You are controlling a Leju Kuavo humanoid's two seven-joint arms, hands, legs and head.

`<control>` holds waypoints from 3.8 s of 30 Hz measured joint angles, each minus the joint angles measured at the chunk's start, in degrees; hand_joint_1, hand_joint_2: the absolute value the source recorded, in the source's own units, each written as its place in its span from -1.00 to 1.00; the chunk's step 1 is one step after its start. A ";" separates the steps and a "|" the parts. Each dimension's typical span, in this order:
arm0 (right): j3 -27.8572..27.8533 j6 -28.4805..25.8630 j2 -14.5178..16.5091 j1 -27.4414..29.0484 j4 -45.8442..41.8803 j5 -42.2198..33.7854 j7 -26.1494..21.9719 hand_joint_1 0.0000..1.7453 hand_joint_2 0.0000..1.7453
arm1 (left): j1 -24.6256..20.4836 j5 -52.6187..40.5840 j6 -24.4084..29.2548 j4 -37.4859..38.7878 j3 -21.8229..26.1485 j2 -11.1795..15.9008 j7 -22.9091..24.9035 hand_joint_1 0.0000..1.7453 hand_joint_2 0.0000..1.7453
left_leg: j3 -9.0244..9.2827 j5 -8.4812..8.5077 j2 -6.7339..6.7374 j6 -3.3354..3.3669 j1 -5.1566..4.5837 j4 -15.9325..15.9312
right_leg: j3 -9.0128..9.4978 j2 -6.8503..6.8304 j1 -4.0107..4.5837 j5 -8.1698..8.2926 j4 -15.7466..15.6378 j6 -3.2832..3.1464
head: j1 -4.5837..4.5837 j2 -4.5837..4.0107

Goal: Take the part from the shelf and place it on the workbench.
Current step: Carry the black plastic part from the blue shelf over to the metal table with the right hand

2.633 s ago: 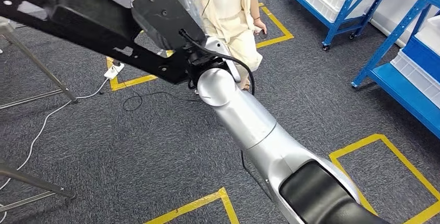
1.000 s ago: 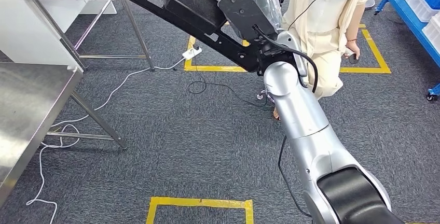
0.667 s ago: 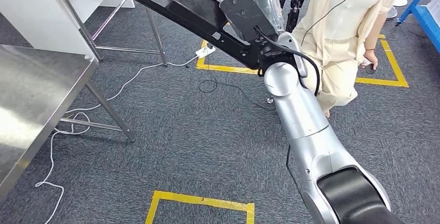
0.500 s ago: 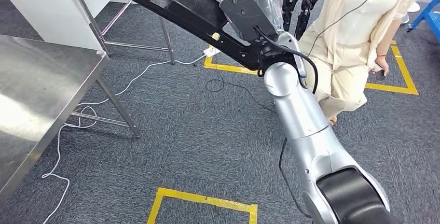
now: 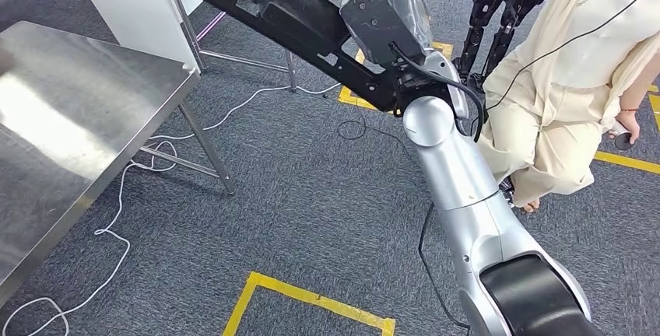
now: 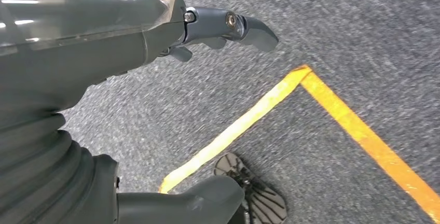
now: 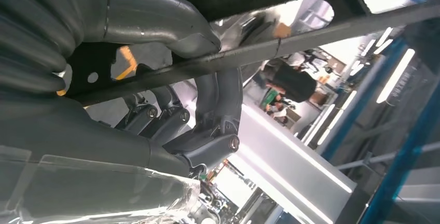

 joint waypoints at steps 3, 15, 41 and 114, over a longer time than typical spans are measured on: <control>-0.01 -0.32 0.69 0.08 0.01 -0.10 -0.34 1.00 1.00 | -0.13 -0.32 0.03 0.08 -0.04 0.02 0.01 -1.00 1.00 | -4.13 -4.16 3.85 -0.49 -0.05 8.26 | 0.24 -1.42 0.14 -0.06 -0.26 -1.28 | -0.42 0.00; 0.08 -0.64 3.85 0.32 2.22 4.50 -0.24 1.00 1.00 | -0.59 0.46 0.93 0.16 -0.36 0.05 0.41 -1.00 1.00 | -0.03 0.77 6.38 1.75 -1.25 -0.75 | 0.49 -5.93 1.78 -1.24 0.01 -0.72 | -0.29 0.00; 0.08 0.36 5.06 -2.36 9.30 5.18 -1.76 1.00 1.00 | -0.35 1.37 2.13 0.33 -0.82 0.19 0.93 -1.00 1.00 | -3.74 -0.68 6.78 -0.51 -0.28 5.59 | 0.00 -4.79 0.64 -0.01 -0.37 -1.69 | -0.60 0.00; 1.73 -0.93 4.66 -9.83 27.38 6.03 -6.02 1.00 1.00 | -0.54 3.61 2.30 0.83 -0.81 0.47 0.82 -1.00 1.00 | 0.54 1.51 5.26 2.83 -0.72 -1.82 | -7.52 -1.42 1.10 -6.54 15.34 -0.33 | -0.27 0.00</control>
